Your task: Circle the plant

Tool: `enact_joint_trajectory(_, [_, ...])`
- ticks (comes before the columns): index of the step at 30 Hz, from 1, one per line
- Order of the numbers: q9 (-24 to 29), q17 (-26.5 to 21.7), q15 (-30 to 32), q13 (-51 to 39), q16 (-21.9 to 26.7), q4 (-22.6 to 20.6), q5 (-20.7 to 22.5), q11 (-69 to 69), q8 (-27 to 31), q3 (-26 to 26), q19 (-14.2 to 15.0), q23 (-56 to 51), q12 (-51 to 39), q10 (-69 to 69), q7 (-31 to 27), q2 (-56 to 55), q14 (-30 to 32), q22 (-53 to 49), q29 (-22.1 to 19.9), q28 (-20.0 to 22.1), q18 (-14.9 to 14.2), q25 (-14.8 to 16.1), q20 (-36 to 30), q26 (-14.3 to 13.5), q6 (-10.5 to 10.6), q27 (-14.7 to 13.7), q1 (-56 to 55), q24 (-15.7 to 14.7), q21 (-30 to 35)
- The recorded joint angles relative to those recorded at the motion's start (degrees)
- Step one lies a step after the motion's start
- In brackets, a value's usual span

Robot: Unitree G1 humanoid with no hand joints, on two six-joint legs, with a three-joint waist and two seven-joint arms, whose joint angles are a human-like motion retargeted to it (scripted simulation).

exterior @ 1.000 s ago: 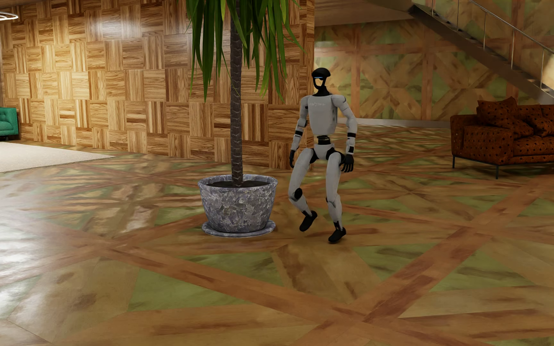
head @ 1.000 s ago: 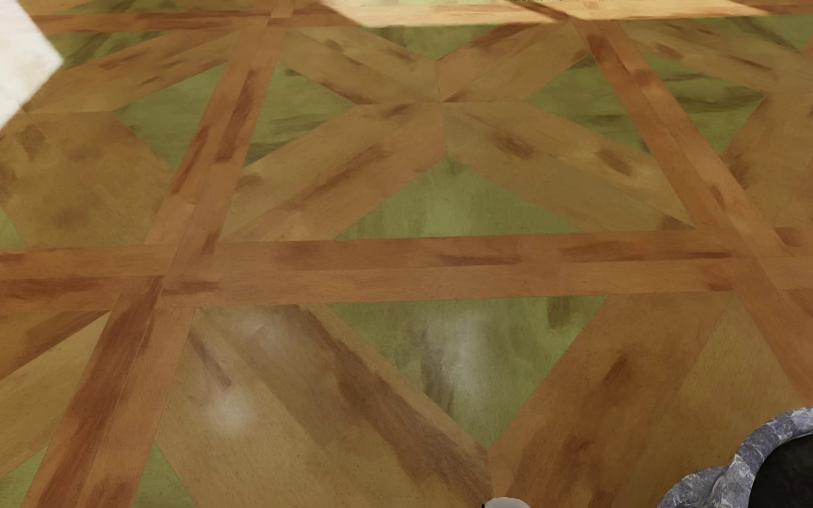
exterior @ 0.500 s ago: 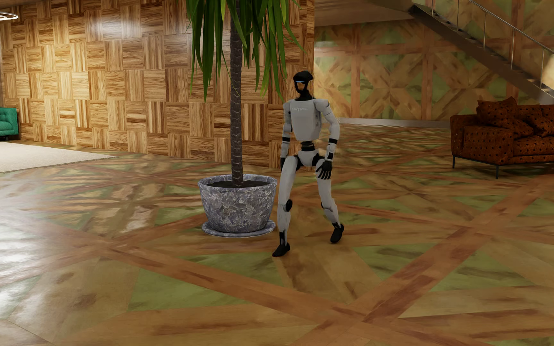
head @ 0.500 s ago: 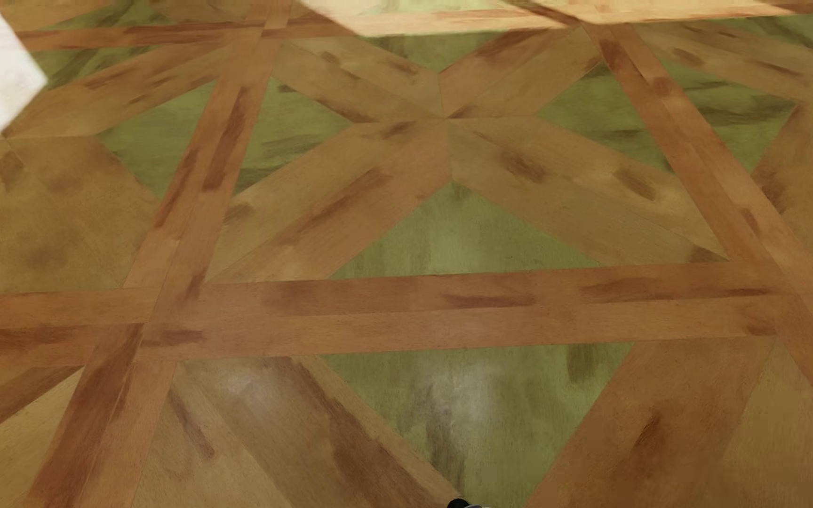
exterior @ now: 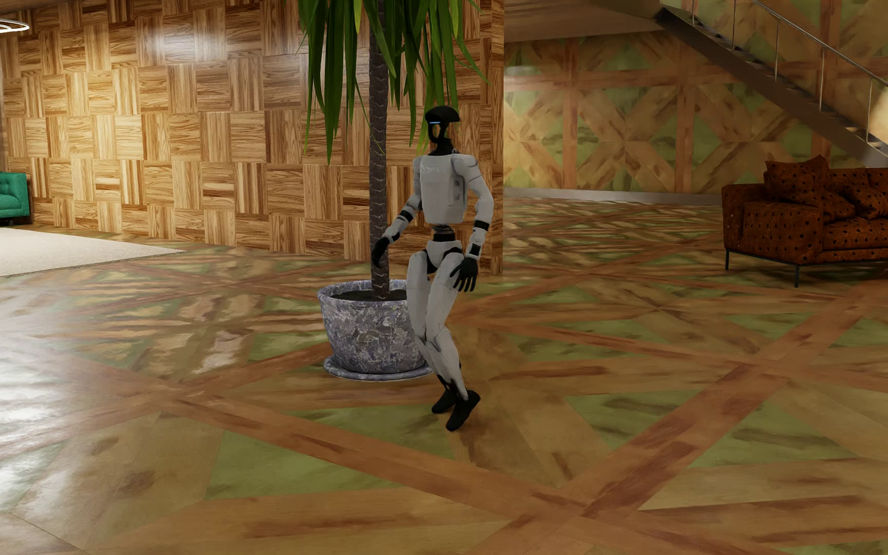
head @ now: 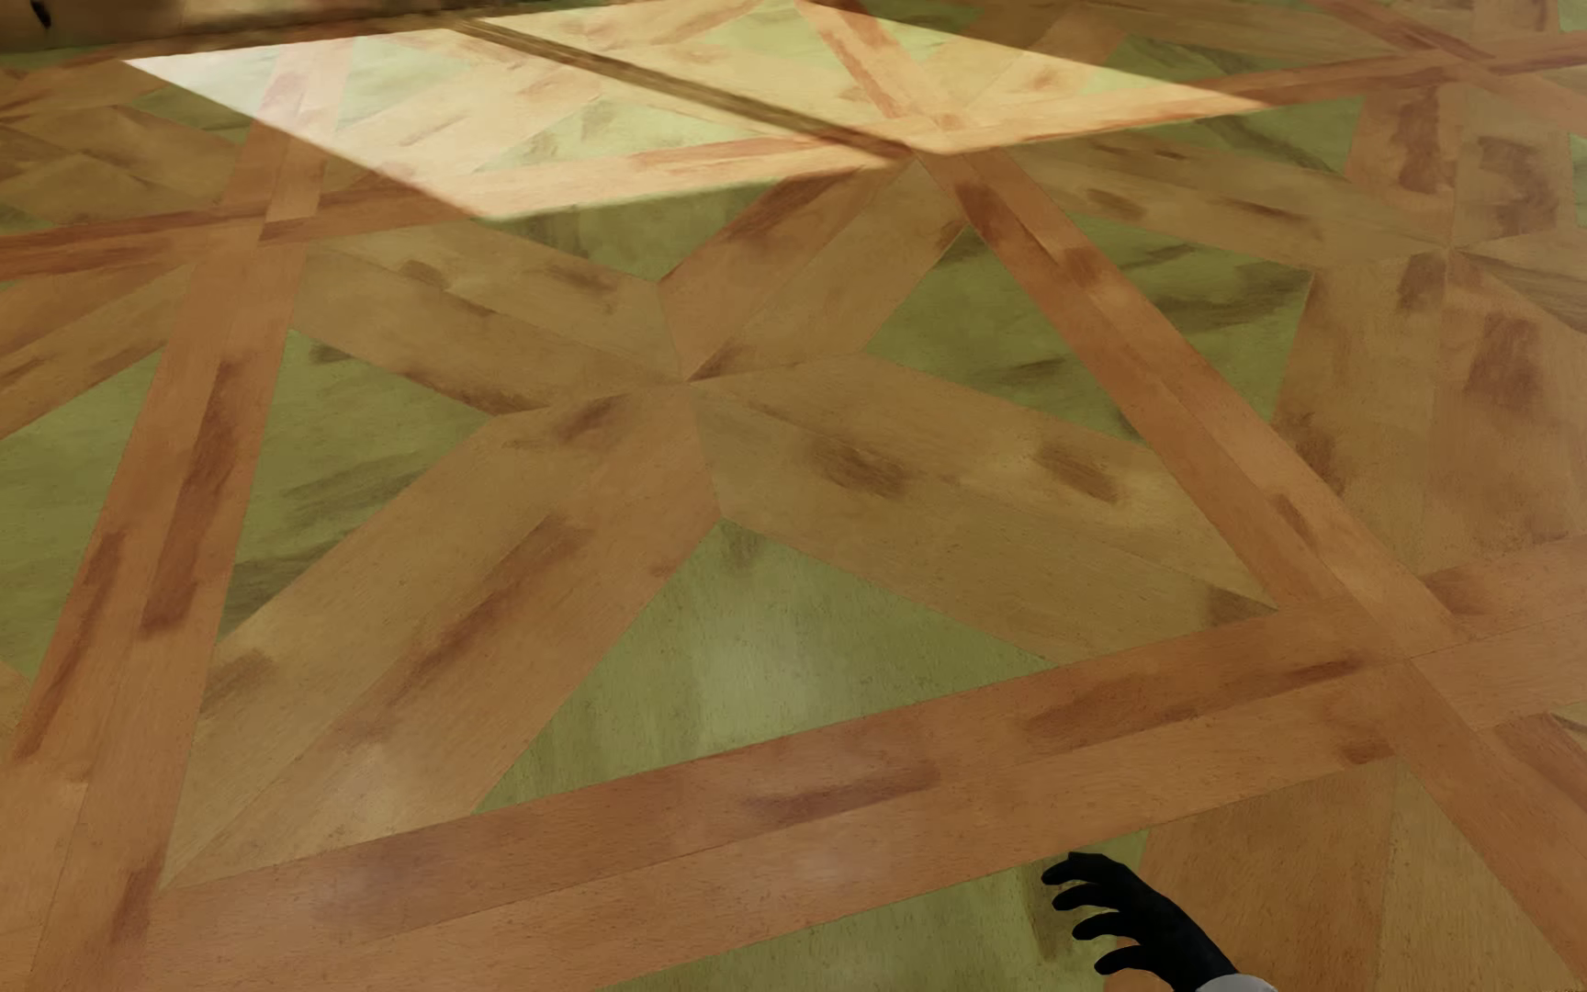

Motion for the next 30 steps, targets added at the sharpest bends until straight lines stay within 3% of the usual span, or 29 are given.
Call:
enact_joint_trajectory(2, [0.2,-0.5,-1.5,0.8,0.5,-0.7,-1.0,-0.4,0.0,1.4,0.0,0.4,-0.2,-11.6,0.0,3.6,-6.9,0.0,0.0,0.0,0.0,0.0,-1.4,0.0,-0.4,0.0,-0.4,0.0,1.4])
enact_joint_trajectory(5, [-0.2,0.0,-3.6,2.3,-0.5,-1.4,-2.9,-0.1,0.0,4.2,0.0,10.2,1.4,-23.1,0.0,7.4,-18.3,-0.1,0.0,0.0,0.0,0.0,-1.9,0.0,-1.0,0.0,2.1,0.0,3.9])
enact_joint_trajectory(8, [-1.4,0.6,-2.8,5.0,-3.1,-2.8,-5.0,1.5,0.0,5.1,0.0,24.5,4.0,-21.5,0.0,9.2,-17.6,1.5,0.0,0.0,0.0,0.0,-3.1,0.0,-0.9,0.0,3.5,0.0,4.9])
enact_joint_trajectory(10, [-2.4,0.7,4.2,7.5,-5.1,-4.2,-6.3,4.3,0.0,3.0,0.0,32.0,4.9,-17.1,0.0,8.5,-14.1,4.6,0.0,0.0,0.0,0.0,-6.2,0.0,-1.2,0.0,2.8,0.0,4.0])
enact_joint_trajectory(11, [-2.8,0.7,10.8,8.9,-5.8,-4.7,-6.9,7.8,0.0,1.6,0.0,34.1,5.1,-16.6,0.0,6.6,-14.2,6.0,0.0,0.0,0.0,0.0,-8.4,0.0,-1.5,0.0,3.6,0.0,3.4])
enact_joint_trajectory(13, [-3.4,0.3,21.1,10.8,-6.2,-5.5,-8.6,22.2,0.0,0.0,0.0,35.1,5.7,-19.1,0.0,-2.5,-15.6,6.3,0.0,0.0,0.0,0.0,-11.3,0.0,-2.4,0.0,7.3,0.0,3.9])
enact_joint_trajectory(14, [-3.2,0.0,18.9,11.2,-5.8,-5.8,-9.4,32.3,0.0,-1.0,0.0,34.1,6.3,-20.5,0.0,-8.0,-16.4,5.0,0.0,0.0,0.0,0.0,-11.5,0.0,-2.9,0.0,9.5,0.0,4.4])
enact_joint_trajectory(17, [-1.6,0.0,0.4,10.4,-3.2,-5.5,-10.3,60.5,0.0,-5.8,0.0,28.8,6.4,-22.4,0.0,-20.7,-18.6,2.6,0.0,0.0,0.0,0.0,-11.6,0.0,-2.7,0.0,15.2,0.0,4.1])
enact_joint_trajectory(20, [-0.6,1.1,-2.4,9.2,-0.7,-4.1,-10.0,51.5,0.0,-9.8,0.0,24.3,3.8,-23.5,0.0,-28.4,-21.9,6.5,0.0,0.0,0.0,0.0,-11.6,0.0,-0.9,0.0,20.7,0.0,1.6])
enact_joint_trajectory(23, [-0.4,1.9,-2.0,8.2,1.8,-3.6,-10.4,57.3,0.0,-11.4,0.0,20.7,2.2,-23.3,0.0,-32.5,-24.6,8.2,0.0,0.0,0.0,0.0,-8.2,0.0,1.0,0.0,24.3,0.0,1.0])
enact_joint_trajectory(28, [-0.2,1.4,6.8,6.9,3.9,-5.0,-11.3,15.2,0.0,-11.2,0.0,21.5,-1.0,-23.4,0.0,-29.8,-31.9,7.9,0.0,0.0,0.0,0.0,-3.8,0.0,2.9,0.0,31.1,0.0,2.0])
enact_joint_trajectory(30, [-1.0,0.9,7.7,6.5,3.6,-5.6,-11.5,1.5,0.0,-11.4,0.0,23.7,-2.2,-23.2,0.0,-27.6,-33.7,7.1,0.0,0.0,0.0,0.0,-2.8,0.0,3.3,0.0,32.5,0.0,2.5])
